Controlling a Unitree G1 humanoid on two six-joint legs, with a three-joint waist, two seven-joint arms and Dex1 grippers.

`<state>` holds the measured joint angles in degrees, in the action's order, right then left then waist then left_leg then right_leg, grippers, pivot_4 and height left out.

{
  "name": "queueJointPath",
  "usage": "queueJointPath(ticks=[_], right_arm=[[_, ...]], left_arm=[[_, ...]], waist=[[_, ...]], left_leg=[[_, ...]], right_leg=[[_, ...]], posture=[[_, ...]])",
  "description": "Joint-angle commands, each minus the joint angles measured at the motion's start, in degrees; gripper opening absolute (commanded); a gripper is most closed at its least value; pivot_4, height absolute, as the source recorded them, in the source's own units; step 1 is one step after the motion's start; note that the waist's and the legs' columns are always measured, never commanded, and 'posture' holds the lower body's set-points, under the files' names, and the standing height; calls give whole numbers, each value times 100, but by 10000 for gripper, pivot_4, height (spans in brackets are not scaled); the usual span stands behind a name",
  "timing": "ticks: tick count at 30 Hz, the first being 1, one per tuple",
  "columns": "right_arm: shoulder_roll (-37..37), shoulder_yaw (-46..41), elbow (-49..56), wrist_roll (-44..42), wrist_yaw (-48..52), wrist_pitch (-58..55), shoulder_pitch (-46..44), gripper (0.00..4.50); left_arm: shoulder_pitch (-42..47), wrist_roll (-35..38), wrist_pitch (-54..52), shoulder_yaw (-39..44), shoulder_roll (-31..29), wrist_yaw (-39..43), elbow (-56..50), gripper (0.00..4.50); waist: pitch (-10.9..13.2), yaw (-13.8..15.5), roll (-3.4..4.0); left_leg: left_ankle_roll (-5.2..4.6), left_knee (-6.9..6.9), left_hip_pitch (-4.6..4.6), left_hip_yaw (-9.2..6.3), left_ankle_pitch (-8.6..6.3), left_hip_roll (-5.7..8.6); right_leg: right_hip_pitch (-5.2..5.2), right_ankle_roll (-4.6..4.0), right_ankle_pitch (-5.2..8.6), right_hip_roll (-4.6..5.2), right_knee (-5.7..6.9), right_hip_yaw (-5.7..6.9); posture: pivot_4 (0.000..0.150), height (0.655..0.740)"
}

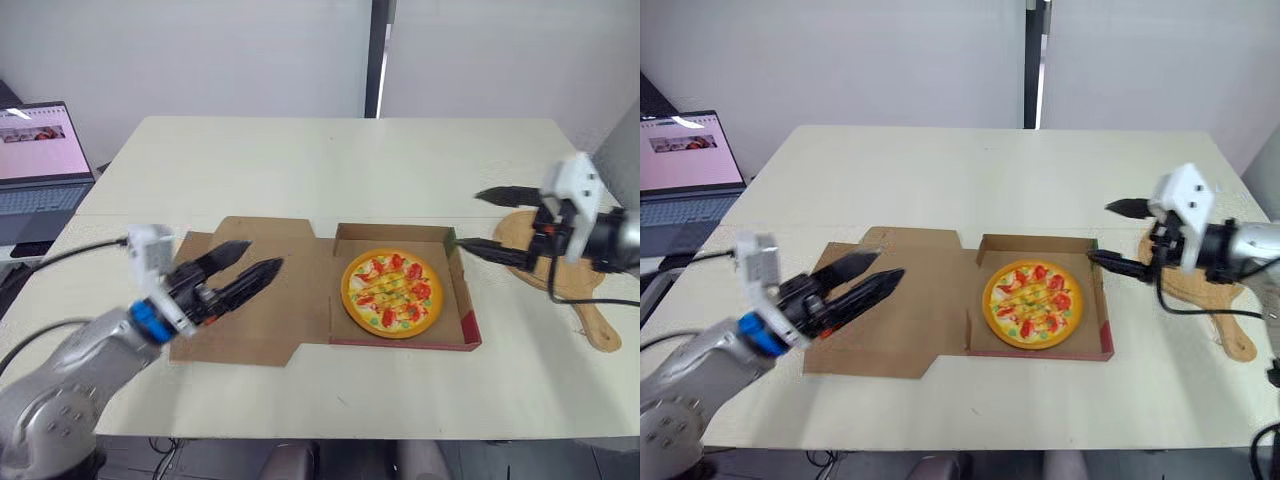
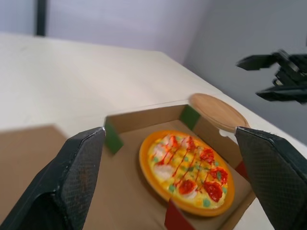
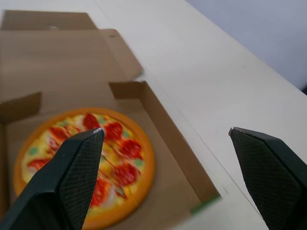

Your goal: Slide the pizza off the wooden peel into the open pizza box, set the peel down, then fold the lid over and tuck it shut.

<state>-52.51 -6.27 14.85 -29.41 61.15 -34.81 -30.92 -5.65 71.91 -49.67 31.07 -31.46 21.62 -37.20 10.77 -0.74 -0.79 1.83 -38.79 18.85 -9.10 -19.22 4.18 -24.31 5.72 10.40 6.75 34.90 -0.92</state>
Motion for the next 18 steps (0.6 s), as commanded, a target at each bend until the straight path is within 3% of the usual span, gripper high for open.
queueJointPath(ticks=[1, 4, 10, 14, 18], right_arm=[[137, 456, 52, -216, 372, -153, -558, 44731], [297, 832, 80, -372, 612, -427, -960, 44731], [545, 1385, 191, -469, 981, -657, -1402, 44731], [665, 1518, 304, -562, 1098, -835, -1552, 44731], [649, 1515, 294, -564, 1123, -883, -1613, 44731]], left_arm=[[-1065, 1346, 298, 559, 341, -796, -317, 45000], [-2181, 2243, 595, 675, 755, -1300, -368, 45000], [-3859, 3260, 1043, 273, 1552, -1769, -367, 45000], [-4190, 3106, 1186, -413, 1976, -2043, -43, 45000], [-3932, 2807, 1680, -616, 2374, -2178, 103, 45000]], waist=[[0, 34, 0], [0, 62, -1], [-2, 101, -7], [-2, 157, -8], [-2, 173, -12]], left_leg=[[0, 0, 0, 0, -1, -1], [-6, 1, -1, 0, -7, -4], [-17, 1, 1, 7, -16, -5], [-19, 1, 2, 2, -18, -5], [-19, 1, 2, 5, -18, -5]], right_leg=[[0, -2, 1, 0, 0, 0], [-1, -6, 4, -2, 1, 1], [1, -15, 41, -1, 0, 3], [2, -18, 50, -1, 3, 10], [2, -18, 50, -3, 3, 9]], posture=[[1500, 7400], [1500, 7400], [1500, 7400], [1500, 7400], [1500, 7400]])
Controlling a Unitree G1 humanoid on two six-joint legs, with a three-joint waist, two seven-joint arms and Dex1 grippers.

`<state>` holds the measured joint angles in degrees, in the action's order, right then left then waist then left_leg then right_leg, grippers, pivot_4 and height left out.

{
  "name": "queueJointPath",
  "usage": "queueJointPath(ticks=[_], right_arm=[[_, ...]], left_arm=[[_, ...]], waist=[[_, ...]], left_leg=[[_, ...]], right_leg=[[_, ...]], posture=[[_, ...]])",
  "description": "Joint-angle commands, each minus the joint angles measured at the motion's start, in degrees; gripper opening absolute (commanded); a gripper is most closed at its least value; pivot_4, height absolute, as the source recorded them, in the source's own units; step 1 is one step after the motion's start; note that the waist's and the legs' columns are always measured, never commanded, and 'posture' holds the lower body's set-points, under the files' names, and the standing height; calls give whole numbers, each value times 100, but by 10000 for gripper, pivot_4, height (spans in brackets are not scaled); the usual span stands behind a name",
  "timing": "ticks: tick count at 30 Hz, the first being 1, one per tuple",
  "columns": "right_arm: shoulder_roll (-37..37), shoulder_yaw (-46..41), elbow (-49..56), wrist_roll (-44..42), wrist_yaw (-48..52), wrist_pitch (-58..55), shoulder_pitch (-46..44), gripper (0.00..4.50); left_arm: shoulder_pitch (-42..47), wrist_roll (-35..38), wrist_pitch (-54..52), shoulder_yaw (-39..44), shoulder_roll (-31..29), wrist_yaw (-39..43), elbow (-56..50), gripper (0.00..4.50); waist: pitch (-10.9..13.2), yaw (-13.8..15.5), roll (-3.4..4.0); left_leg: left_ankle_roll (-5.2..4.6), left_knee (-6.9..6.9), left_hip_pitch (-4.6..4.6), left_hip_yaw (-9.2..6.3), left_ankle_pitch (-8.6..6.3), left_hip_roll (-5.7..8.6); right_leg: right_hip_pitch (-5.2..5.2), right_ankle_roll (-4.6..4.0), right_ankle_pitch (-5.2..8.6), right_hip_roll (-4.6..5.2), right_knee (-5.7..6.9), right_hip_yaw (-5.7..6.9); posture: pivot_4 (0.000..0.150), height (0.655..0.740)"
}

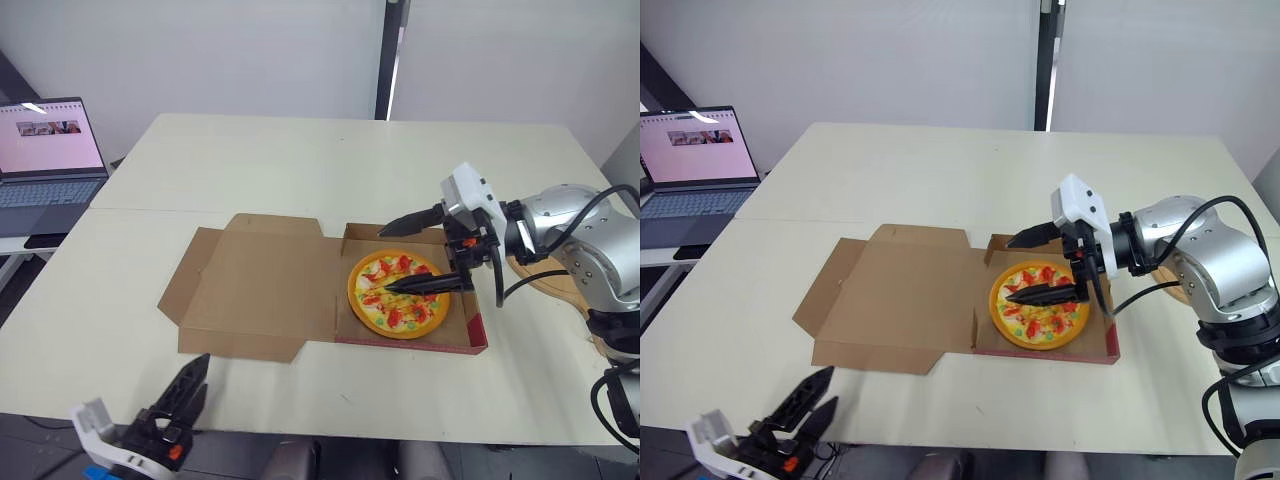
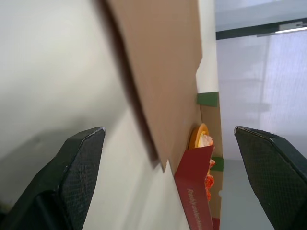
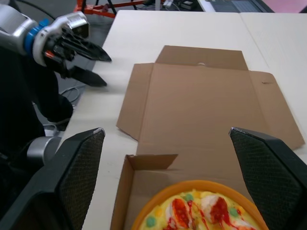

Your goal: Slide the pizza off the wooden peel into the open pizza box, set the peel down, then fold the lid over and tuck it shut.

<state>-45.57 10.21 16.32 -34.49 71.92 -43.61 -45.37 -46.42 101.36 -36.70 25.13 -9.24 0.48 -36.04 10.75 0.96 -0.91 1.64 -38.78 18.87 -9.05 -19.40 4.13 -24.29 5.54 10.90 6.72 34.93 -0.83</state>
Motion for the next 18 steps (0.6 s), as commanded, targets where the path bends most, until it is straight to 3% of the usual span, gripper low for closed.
queueJointPath(ticks=[1, 7, 18], right_arm=[[-52, -127, 127, -42, 52, 7, -182, 44731], [-73, -121, -23, 25, 112, 74, -265, 44731], [-59, -113, -31, 55, 97, 88, -314, 44731]], left_arm=[[289, -192, 543, -22, 266, -101, 74, 45000], [792, -557, 822, -224, 453, -97, 441, 45000], [1424, -499, 1013, -445, 489, -373, 686, 45000]], waist=[[0, 8, -1], [-4, 35, 3], [-21, 53, 42]], left_leg=[[0, 0, 0, 0, 0, -1], [1, 0, 0, 2, -1, 1], [2, 7, 1, -4, -1, 6]], right_leg=[[0, -1, 0, 0, 0, 1], [0, -2, 0, 0, 0, 0], [-1, -1, 0, 4, -4, 1]], posture=[[1500, 7400], [1500, 7400], [1500, 7400]])
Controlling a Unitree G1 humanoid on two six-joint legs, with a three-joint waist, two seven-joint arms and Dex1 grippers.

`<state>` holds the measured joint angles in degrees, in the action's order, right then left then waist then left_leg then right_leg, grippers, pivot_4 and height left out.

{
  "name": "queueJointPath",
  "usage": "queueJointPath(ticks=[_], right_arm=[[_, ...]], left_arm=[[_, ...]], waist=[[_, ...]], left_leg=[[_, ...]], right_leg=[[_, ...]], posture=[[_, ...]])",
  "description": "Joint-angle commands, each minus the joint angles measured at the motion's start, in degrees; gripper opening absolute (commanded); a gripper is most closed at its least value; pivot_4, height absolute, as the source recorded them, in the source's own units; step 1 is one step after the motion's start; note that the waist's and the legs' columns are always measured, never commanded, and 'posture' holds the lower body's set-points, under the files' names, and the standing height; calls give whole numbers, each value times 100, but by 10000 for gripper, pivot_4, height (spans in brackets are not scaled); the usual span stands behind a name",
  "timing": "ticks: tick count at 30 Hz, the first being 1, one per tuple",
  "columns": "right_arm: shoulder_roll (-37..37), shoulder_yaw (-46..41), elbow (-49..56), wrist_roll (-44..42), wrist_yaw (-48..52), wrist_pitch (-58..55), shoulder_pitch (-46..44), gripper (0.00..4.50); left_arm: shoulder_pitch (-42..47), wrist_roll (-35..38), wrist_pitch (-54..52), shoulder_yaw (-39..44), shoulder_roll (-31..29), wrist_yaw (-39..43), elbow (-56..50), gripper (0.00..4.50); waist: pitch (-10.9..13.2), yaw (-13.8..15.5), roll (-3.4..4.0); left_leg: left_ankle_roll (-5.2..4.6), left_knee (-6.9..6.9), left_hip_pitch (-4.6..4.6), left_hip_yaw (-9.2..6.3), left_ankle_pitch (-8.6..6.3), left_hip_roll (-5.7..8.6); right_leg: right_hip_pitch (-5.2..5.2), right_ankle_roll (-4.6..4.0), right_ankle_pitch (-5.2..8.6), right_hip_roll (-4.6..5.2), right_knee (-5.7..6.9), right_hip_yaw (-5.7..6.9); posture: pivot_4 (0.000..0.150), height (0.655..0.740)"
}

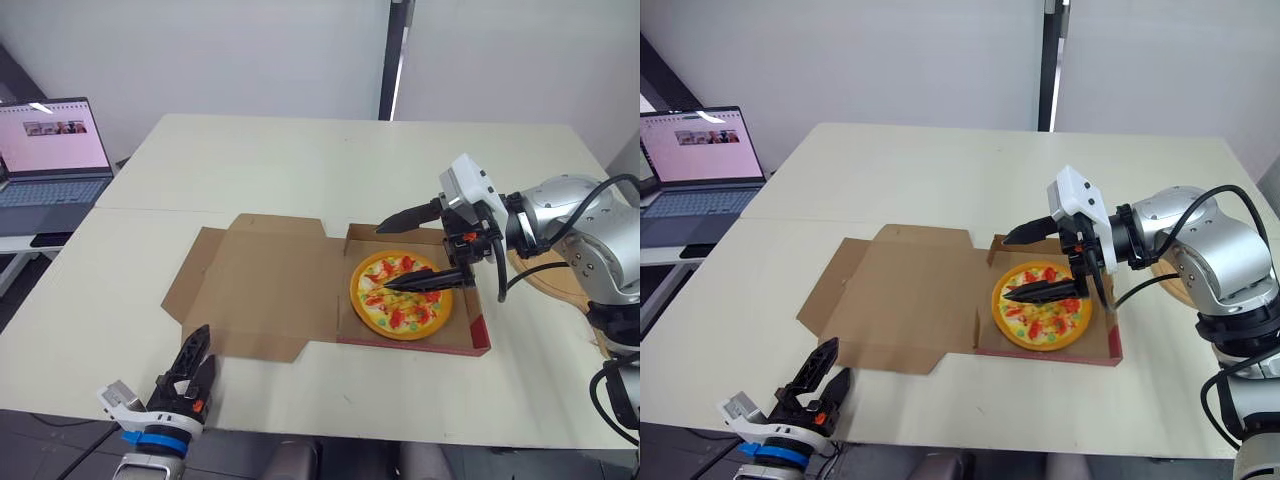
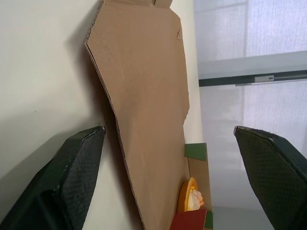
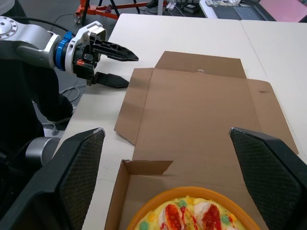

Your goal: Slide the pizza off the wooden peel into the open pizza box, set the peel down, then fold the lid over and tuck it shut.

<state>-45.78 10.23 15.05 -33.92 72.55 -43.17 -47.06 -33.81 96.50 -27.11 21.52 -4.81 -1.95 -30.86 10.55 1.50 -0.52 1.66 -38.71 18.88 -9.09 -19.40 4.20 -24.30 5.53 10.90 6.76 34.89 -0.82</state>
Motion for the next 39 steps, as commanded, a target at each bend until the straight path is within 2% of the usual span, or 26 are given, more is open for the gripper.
queueJointPath(ticks=[1, 2, 5, 17, 26, 29, 34, 39], right_arm=[[-38, -117, 102, -3, 28, 39, -143, 44731], [-36, -122, 106, -10, 18, 26, -142, 44731], [-28, -132, 134, -31, -5, 1, -129, 45000], [-10, -172, 145, -57, -79, -52, -128, 45000], [61, -152, 69, -32, -120, -38, -161, 45000], [75, -153, 69, -32, -130, -45, -169, 45000], [54, -170, 100, -69, -114, -76, -154, 45000], [53, -168, 96, -68, -106, -64, -144, 45000]], left_arm=[[202, -4, 74, -113, 54, -176, 162, 45000], [264, -12, 97, -160, 69, -239, 149, 45000], [404, -63, 146, -332, 102, -424, 112, 39386], [276, -34, 385, -342, 102, -685, -246, 916], [149, -197, 538, -259, 97, -541, -268, 402], [184, -171, 552, -218, 50, -528, -238, 5981], [-16, -168, 521, -200, -46, -632, -474, 20958], [-326, -53, 626, -279, 83, -767, -734, 20958]], waist=[[-3, 0, 9], [-5, 0, 16], [-12, 1, 36], [-8, -20, 21], [-5, -25, 15], [-3, -24, 11], [0, -18, -5], [3, -16, -11]], left_leg=[[0, 1, 0, 0, 0, 0], [0, 4, 0, 0, 0, 0], [0, 12, 0, 1, 0, 6], [16, 65, 7, 7, -2, 8], [13, 63, 4, 14, -3, 1], [13, 63, 4, 15, -3, -1], [13, 63, 6, 13, -3, 0], [12, 64, 6, 14, -5, 0]], right_leg=[[0, 0, 0, 0, 0, 0], [-1, 0, 0, 0, -1, 0], [-2, 0, -1, 8, -4, 0], [-10, 19, -24, 10, -81, -2], [-9, 20, -24, 5, -80, -2], [-10, 21, -25, 3, -80, -2], [-9, 20, -25, 3, -81, -3], [-9, 20, -24, 3, -83, -3]], posture=[[1500, 7400], [1500, 7400], [1500, 7400], [1500, 7400], [1500, 7400], [1500, 7400], [1500, 7400], [1500, 7400]])
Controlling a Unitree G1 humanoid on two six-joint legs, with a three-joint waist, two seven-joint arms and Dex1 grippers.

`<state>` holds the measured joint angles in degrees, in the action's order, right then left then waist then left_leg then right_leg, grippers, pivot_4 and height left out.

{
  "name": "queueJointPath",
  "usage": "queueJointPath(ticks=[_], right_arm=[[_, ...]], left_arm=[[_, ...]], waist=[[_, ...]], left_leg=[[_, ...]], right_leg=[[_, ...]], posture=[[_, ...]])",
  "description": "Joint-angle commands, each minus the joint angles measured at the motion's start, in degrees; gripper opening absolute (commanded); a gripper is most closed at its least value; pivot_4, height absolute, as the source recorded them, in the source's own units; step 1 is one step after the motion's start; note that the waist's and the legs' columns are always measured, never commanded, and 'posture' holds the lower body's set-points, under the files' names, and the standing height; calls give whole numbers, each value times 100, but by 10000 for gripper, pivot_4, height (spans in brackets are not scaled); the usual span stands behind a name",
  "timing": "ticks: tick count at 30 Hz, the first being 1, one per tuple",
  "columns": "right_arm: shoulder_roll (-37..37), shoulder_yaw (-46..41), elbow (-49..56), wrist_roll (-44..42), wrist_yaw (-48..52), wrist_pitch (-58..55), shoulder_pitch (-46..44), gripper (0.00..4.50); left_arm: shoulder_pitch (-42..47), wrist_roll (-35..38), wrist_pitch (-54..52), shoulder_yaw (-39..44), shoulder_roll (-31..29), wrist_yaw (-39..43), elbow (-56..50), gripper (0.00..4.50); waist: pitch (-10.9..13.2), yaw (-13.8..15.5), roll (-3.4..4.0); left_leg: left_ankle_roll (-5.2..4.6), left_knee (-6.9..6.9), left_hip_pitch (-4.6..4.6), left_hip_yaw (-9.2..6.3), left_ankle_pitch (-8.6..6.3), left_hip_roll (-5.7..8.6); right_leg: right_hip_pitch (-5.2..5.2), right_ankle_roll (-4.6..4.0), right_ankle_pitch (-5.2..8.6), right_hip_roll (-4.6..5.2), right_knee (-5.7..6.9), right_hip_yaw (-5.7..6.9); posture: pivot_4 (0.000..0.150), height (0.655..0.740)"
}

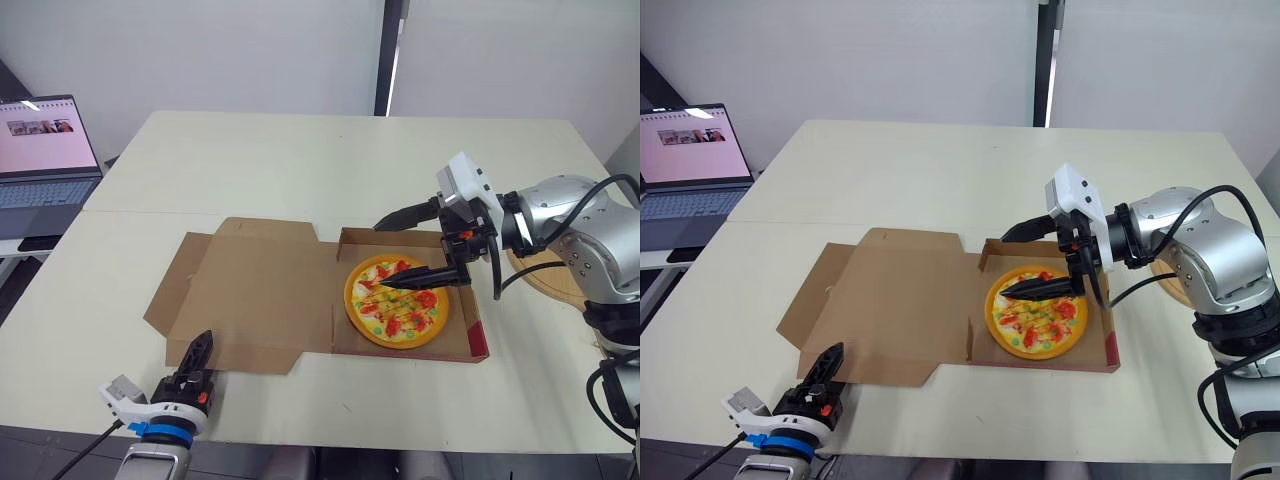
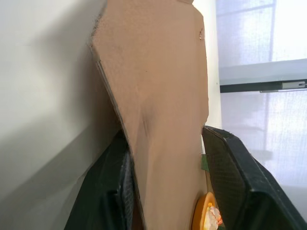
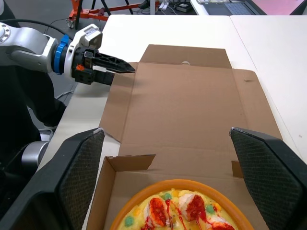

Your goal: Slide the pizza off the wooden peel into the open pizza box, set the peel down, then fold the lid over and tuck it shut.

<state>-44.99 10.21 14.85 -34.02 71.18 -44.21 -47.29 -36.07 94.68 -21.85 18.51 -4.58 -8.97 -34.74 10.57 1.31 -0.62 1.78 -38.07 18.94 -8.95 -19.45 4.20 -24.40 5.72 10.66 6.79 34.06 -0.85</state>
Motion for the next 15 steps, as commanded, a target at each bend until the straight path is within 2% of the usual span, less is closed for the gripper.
queueJointPath(ticks=[1, 10, 13, 15], right_arm=[[-21, -163, 113, -56, 30, 41, -123, 45000], [27, -140, 90, -46, 35, 68, -142, 45000], [36, -145, 102, -52, 34, 65, -144, 45000], [35, -154, 111, -53, 28, 60, -135, 45000]], left_arm=[[-129, 131, 102, -7, 73, -75, -378, 20958], [22, 63, 194, -5, 112, -113, -116, 20958], [64, 44, 120, -37, 102, -75, 55, 14909], [35, 6, 117, -9, 113, -16, 101, 8629]], waist=[[2, 3, -3], [2, 4, -5], [1, 2, -5], [1, -1, -5]], left_leg=[[-1, 0, 1, -1, -1, 0], [-4, -1, 0, 0, -2, -1], [-2, -2, 0, 0, -1, -1], [-1, -1, -1, 1, 0, 0]], right_leg=[[0, 0, 0, 0, 0, 1], [3, 2, -1, -1, 2, 1], [3, 2, -2, -1, 2, 1], [2, 2, -2, -1, 1, 0]], posture=[[1500, 7400], [1500, 7400], [1500, 7400], [1500, 7400]])
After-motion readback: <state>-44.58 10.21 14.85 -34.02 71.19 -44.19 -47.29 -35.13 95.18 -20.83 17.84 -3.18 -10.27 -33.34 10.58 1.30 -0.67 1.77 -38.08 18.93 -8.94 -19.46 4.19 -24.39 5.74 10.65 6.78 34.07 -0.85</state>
